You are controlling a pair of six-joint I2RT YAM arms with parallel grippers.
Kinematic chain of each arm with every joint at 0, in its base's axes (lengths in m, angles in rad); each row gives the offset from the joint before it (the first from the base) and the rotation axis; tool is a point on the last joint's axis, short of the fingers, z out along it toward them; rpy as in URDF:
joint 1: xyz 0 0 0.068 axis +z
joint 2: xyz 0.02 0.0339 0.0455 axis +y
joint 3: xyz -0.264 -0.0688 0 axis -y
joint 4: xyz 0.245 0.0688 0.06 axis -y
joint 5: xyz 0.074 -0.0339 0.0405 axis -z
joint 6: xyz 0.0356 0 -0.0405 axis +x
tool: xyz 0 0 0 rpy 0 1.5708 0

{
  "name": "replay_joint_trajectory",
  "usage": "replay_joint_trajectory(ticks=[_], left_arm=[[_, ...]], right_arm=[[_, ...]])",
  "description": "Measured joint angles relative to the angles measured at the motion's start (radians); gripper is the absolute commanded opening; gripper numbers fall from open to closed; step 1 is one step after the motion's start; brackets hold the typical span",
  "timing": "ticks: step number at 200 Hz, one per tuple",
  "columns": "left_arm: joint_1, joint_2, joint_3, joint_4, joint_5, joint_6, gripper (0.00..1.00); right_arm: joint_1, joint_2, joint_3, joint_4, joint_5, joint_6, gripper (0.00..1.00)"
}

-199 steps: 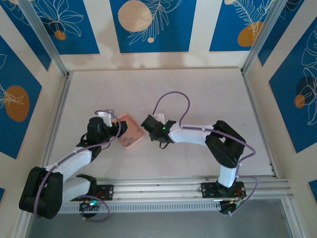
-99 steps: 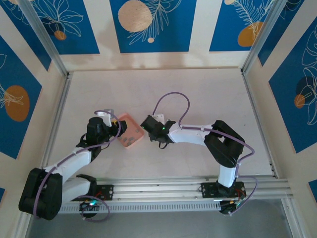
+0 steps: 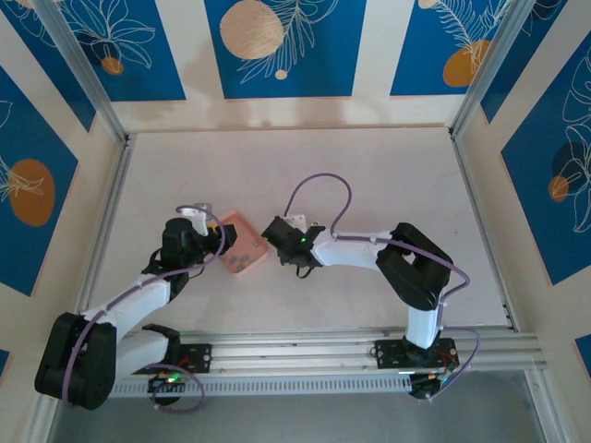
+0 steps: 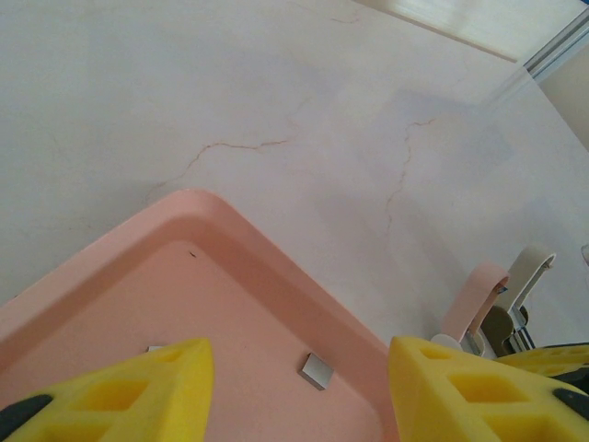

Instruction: Load the staples into the stapler

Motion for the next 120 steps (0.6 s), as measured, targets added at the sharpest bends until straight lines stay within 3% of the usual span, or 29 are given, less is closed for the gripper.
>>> replay_joint_trajectory(ticks=[120], left_arm=[[-0.001, -0.035, -0.101, 0.177, 0.004, 0.084, 0.54]], right_arm=[[0.0, -0.133, -0.133, 0.18, 0.021, -0.106, 0.18]])
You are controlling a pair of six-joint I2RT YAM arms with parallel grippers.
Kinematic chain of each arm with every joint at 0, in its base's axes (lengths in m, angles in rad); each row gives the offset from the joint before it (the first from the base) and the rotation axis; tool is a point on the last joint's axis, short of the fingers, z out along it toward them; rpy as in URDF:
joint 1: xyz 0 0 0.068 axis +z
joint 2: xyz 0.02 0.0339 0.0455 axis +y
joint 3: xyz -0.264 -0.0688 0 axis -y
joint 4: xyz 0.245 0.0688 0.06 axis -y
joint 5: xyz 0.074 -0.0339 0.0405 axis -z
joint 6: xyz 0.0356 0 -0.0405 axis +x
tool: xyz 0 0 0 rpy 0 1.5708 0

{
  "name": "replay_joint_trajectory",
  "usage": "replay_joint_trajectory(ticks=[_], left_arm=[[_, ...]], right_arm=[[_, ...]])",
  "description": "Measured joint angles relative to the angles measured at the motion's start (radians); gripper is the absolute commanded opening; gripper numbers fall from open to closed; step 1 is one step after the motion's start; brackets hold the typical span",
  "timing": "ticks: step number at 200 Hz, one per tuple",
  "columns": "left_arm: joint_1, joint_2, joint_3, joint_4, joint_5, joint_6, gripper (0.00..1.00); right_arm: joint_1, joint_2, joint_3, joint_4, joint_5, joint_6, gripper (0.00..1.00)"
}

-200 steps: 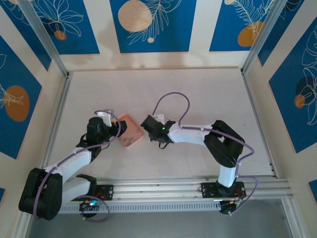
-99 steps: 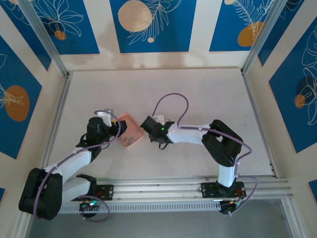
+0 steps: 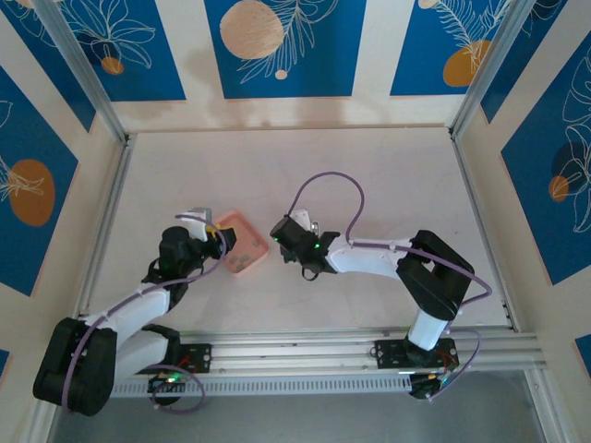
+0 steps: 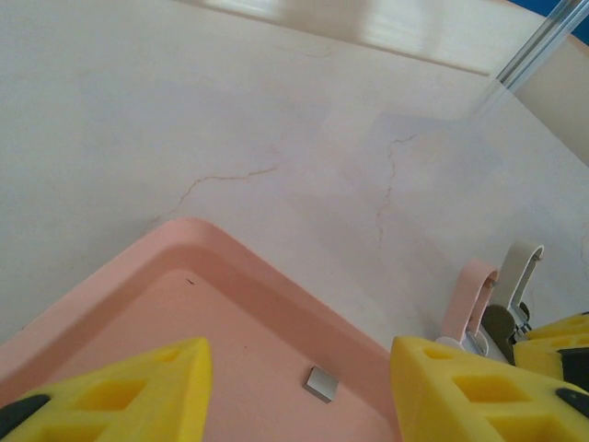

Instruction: Load the staples into the stapler

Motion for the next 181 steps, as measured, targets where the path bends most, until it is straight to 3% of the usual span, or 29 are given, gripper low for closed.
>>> replay_joint_trajectory(ticks=[181], left_arm=[[0.0, 0.026, -0.037, 0.113, 0.0, 0.144, 0.55]], right_arm=[[-0.002, 0.076, 0.025, 0.013, -0.007, -0.021, 0.18]])
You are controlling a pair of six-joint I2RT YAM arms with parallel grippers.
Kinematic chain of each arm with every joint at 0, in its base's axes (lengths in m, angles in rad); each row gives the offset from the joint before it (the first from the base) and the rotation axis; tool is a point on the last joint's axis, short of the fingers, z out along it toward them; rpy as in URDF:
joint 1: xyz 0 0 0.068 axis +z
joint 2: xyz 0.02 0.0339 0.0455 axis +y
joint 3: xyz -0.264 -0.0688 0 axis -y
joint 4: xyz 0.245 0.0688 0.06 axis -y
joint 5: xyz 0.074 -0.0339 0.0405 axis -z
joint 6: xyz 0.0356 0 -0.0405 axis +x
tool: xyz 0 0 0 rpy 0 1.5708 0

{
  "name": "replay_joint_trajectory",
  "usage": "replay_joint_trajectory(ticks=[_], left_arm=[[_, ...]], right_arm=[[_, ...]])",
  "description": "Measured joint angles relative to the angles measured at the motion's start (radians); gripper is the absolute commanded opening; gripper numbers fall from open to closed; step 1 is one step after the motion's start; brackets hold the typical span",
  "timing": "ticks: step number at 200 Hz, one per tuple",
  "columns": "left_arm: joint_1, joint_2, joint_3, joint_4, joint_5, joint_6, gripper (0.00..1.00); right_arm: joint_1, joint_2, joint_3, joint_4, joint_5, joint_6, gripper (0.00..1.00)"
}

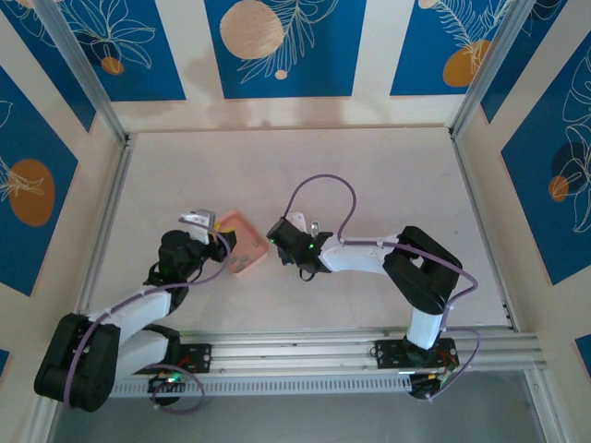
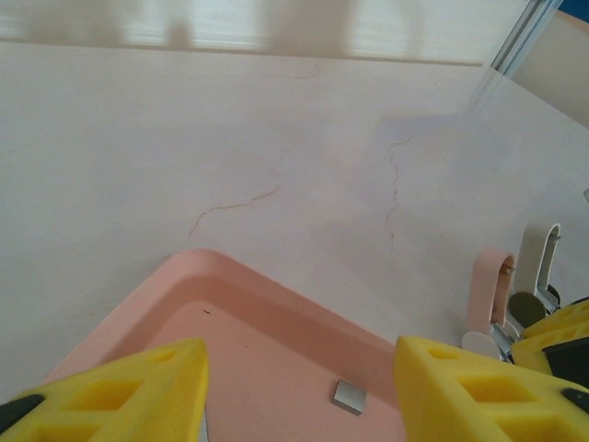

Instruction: Load the staples into the stapler

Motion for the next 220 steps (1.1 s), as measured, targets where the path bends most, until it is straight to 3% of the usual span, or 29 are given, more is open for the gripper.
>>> replay_joint_trajectory(ticks=[220], left_arm=[[0.0, 0.011, 0.0, 0.008, 0.0, 0.006, 0.55]], right_arm=[[-0.011, 0.0, -0.002, -0.003, 0.004, 0.023, 0.18]])
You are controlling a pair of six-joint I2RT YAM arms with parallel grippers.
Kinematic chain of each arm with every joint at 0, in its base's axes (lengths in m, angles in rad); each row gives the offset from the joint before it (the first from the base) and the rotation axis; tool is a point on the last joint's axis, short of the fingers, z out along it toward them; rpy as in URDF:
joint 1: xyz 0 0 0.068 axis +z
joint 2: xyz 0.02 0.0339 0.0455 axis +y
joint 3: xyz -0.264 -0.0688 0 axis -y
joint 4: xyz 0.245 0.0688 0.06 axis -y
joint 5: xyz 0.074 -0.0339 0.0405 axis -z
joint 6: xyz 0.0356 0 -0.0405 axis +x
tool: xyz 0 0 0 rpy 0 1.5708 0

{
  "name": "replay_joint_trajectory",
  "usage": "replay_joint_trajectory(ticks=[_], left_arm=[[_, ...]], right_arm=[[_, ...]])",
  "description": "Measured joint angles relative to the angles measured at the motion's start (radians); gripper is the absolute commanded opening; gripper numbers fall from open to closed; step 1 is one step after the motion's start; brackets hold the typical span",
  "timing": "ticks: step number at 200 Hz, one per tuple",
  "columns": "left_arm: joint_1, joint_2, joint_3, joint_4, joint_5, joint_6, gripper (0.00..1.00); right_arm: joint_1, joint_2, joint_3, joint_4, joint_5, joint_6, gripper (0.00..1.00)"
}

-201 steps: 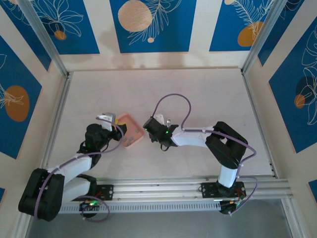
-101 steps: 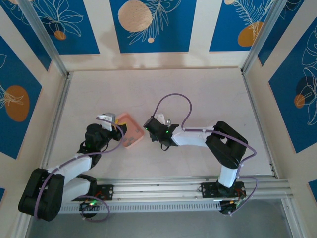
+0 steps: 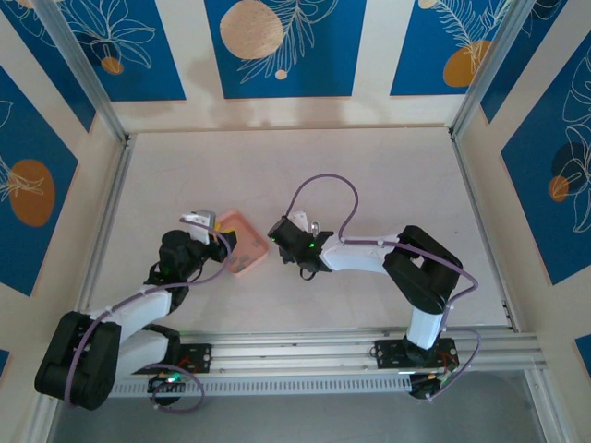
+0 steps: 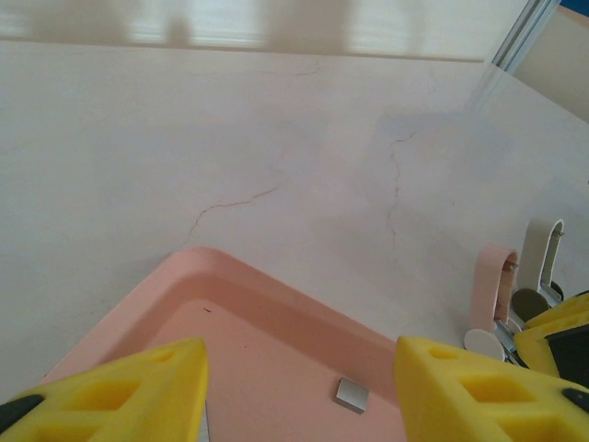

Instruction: Load the staples into the stapler

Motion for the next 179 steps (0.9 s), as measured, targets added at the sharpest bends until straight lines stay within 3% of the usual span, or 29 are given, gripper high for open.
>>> replay_joint_trajectory(ticks=[179], left_arm=[[0.0, 0.0, 0.0, 0.007, 0.004, 0.0, 0.55]], right_arm=[[-0.001, 0.004, -0.007, -0.004, -0.001, 0.019, 0.18]])
